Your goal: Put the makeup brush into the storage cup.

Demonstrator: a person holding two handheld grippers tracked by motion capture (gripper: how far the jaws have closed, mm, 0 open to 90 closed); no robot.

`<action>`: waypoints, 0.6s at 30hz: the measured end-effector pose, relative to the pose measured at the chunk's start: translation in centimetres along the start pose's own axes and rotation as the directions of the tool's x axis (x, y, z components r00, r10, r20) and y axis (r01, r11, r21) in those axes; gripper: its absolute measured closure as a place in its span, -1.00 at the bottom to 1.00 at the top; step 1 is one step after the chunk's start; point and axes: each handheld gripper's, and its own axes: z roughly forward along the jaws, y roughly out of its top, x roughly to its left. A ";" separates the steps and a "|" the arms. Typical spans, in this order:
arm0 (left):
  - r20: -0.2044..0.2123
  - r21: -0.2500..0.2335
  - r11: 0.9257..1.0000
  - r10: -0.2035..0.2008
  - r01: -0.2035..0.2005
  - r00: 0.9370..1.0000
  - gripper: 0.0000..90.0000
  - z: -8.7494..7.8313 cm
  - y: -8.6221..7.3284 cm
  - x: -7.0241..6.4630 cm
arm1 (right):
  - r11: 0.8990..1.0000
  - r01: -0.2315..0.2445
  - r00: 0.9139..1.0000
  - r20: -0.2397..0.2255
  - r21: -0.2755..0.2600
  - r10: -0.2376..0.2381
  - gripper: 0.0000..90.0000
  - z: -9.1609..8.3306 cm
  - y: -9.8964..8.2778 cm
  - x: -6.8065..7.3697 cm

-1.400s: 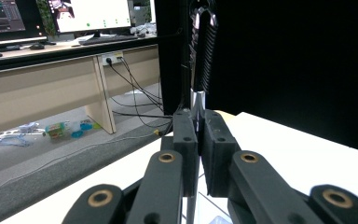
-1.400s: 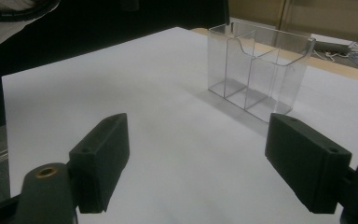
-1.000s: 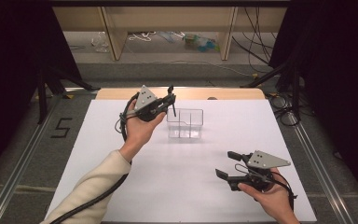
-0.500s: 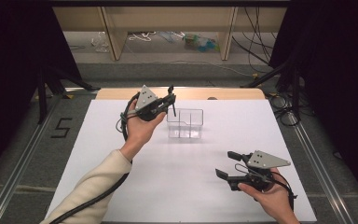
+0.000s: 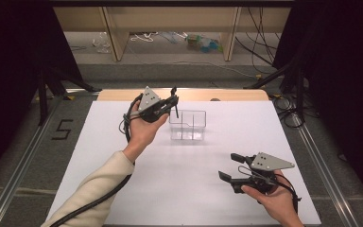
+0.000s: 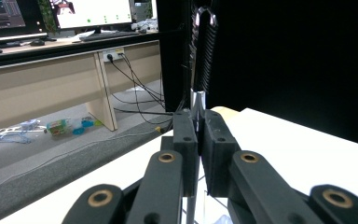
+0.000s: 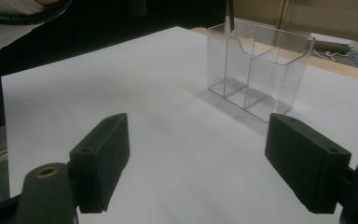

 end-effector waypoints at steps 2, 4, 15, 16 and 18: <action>0.000 0.000 1.000 0.001 -0.001 1.000 0.89 0.0 -0.1 0.0 | 1.000 0.000 1.000 0.000 0.000 0.000 -0.49 0.0 0.0 0.0; -0.001 0.001 1.000 -0.001 0.001 1.000 0.89 0.1 -0.2 0.0 | 1.000 -0.001 1.000 -0.001 0.001 0.001 -0.49 0.0 0.0 0.0; -0.004 0.010 1.000 0.004 -0.004 1.000 0.89 0.3 -0.6 0.2 | 1.000 0.000 1.000 0.000 0.002 0.000 -0.49 0.0 0.0 0.0; -0.005 0.011 1.000 0.006 -0.006 1.000 0.89 0.3 -0.6 0.2 | 1.000 0.001 1.000 0.000 0.003 -0.001 -0.48 0.0 0.0 0.0; -0.005 0.011 1.000 0.006 -0.006 1.000 0.89 0.3 -0.6 0.2 | 1.000 0.000 1.000 0.000 0.004 0.000 -0.49 0.0 0.0 0.0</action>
